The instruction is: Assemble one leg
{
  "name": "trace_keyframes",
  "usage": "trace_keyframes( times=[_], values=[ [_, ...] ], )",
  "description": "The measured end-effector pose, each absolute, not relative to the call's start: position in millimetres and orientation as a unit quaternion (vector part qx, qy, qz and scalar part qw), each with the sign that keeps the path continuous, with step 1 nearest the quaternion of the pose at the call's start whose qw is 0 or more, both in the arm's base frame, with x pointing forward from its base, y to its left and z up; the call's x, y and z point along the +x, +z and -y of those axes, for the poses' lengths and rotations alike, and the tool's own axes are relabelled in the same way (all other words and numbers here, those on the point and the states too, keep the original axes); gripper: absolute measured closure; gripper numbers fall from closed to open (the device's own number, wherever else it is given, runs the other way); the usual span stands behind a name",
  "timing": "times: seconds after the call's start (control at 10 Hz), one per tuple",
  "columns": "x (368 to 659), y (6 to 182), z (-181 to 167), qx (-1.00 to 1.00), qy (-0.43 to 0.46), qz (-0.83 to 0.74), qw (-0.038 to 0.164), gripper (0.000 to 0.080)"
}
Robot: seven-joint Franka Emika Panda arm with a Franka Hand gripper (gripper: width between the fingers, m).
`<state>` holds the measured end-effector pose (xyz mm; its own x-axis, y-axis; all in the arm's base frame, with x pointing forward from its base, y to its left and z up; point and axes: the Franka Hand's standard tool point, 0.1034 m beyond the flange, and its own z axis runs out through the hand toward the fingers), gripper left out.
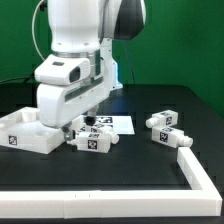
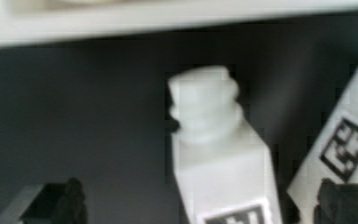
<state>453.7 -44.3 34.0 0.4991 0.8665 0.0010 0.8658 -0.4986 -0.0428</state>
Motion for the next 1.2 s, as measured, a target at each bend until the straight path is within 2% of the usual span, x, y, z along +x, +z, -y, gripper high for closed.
trace_keyframes(
  times=[0.2,0.5,0.8,1.0,1.2],
  values=[
    [453,32.7,45,-0.866,0.011,0.499,0.019,0.0151],
    [453,14.9,45,-0.866,0.012,0.499,0.021,0.0151],
    [453,13.1,45,-0.867,0.01,0.497,0.02,0.0163],
    [453,13.1,45,-0.867,0.01,0.497,0.02,0.0517],
    [453,13.1,45,-0.867,0.01,0.497,0.02,0.0514]
  ],
)
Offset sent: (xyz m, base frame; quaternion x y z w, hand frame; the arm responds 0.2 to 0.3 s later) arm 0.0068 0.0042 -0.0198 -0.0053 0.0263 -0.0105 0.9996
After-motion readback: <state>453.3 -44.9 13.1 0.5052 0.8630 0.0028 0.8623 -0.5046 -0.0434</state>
